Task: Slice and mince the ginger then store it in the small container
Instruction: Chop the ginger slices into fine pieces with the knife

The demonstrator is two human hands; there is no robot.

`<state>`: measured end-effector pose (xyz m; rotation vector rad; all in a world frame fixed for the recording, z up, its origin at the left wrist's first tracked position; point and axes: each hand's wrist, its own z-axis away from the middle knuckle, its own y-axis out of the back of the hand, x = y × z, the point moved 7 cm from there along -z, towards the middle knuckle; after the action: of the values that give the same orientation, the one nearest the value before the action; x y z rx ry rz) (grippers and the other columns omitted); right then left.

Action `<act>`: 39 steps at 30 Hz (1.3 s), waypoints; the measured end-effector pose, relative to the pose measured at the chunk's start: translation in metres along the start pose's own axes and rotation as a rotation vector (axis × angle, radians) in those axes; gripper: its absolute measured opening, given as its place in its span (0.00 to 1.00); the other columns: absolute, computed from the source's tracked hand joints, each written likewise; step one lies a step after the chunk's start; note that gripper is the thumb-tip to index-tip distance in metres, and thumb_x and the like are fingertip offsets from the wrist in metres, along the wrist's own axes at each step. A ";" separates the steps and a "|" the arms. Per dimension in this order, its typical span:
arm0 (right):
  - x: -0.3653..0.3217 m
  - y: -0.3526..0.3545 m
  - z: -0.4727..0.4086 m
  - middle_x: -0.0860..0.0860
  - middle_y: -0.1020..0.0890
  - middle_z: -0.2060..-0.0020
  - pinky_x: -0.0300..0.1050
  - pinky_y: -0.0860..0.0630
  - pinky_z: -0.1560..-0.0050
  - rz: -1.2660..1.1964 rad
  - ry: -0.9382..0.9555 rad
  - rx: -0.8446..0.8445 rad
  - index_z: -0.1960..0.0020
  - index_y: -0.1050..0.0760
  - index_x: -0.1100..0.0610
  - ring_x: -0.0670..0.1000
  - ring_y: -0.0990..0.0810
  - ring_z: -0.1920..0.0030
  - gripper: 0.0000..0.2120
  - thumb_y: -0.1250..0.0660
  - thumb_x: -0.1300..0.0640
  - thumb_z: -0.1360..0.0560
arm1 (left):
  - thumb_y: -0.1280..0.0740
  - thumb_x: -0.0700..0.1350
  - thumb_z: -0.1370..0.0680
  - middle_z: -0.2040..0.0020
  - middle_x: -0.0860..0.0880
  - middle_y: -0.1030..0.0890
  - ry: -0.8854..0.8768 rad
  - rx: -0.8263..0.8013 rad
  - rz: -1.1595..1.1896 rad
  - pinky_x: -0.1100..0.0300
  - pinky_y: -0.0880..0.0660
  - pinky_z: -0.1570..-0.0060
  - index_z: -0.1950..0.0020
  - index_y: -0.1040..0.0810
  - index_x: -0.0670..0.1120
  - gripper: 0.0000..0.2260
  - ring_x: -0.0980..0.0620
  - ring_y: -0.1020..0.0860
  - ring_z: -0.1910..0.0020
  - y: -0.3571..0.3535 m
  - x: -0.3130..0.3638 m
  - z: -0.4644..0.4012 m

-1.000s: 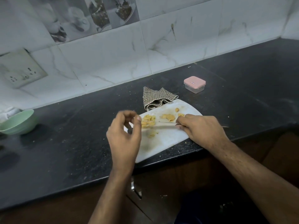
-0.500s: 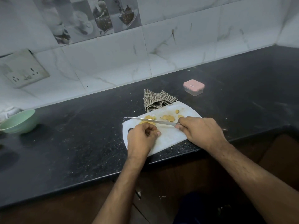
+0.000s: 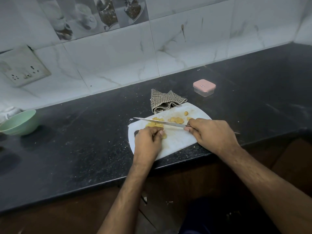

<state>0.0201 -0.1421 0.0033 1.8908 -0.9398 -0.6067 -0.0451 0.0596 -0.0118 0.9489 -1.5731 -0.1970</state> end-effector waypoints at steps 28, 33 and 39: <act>-0.032 0.057 0.051 0.49 0.25 0.61 0.48 0.32 0.63 0.046 -0.127 -0.417 0.47 0.34 0.46 0.55 0.29 0.62 0.09 0.49 0.45 0.15 | 0.24 0.53 0.25 0.57 0.61 0.24 -0.091 0.023 -0.096 0.45 0.22 0.46 0.52 0.16 0.53 0.06 0.54 0.22 0.53 0.000 0.003 0.007; -0.038 0.065 0.049 0.48 0.30 0.63 0.48 0.33 0.62 0.103 -0.121 -0.497 0.44 0.32 0.46 0.55 0.29 0.61 0.08 0.49 0.48 0.15 | 0.25 0.54 0.25 0.55 0.58 0.23 -0.081 0.007 -0.108 0.45 0.23 0.45 0.54 0.18 0.56 0.05 0.56 0.22 0.54 -0.004 -0.001 0.007; -0.042 0.084 0.041 0.47 0.33 0.65 0.47 0.34 0.63 0.178 -0.123 -0.576 0.51 0.38 0.45 0.53 0.30 0.62 0.05 0.48 0.49 0.16 | 0.31 0.52 0.23 0.51 0.57 0.23 -0.072 -0.022 -0.222 0.44 0.29 0.41 0.51 0.19 0.55 0.04 0.53 0.25 0.48 -0.005 0.003 0.009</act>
<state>-0.0643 -0.1536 0.0596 1.2566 -0.8818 -0.7929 -0.0504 0.0506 -0.0149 1.1090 -1.5261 -0.4069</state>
